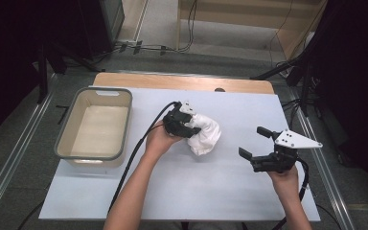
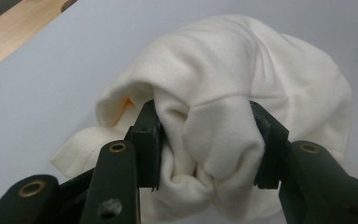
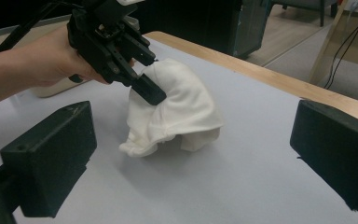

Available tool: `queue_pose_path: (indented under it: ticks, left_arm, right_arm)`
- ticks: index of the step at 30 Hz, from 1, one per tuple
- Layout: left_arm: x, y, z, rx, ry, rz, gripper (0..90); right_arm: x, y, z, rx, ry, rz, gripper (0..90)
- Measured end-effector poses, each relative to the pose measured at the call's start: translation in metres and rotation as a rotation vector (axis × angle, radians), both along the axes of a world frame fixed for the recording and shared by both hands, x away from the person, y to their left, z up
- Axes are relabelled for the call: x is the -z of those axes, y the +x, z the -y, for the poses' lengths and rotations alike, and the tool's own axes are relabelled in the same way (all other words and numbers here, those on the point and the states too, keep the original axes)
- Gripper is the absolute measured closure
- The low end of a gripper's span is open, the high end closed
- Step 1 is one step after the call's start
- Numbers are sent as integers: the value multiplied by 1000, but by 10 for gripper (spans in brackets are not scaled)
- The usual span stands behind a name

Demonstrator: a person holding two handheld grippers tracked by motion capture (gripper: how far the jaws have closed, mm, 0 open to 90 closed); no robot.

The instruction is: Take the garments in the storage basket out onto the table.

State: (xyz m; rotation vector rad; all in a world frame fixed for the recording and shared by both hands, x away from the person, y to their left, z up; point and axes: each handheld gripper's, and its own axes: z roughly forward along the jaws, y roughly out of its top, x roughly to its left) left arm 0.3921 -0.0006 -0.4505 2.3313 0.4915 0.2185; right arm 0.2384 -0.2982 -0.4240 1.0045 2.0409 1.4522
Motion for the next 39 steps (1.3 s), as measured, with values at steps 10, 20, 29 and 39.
queue_pose_path:
  ticks: [10, 20, 29, 39]
  left_arm:
    - [9, 5, 5, -19, 22, -28, 537]
    - [9, 8, 2, -30, 2, -80, 438]
    - [7, 10, -2, -27, -51, -129, 197]
    - [-12, -1, -9, -38, -95, -72, 0]
  right_arm:
    - [0, 0, 0, -1, -1, -2, 0]
    - [1, 0, -1, -2, 0, -5, 0]
    - [1, 0, 0, 0, -1, -7, 0]
    - [1, 1, 1, 4, -1, -8, 0]
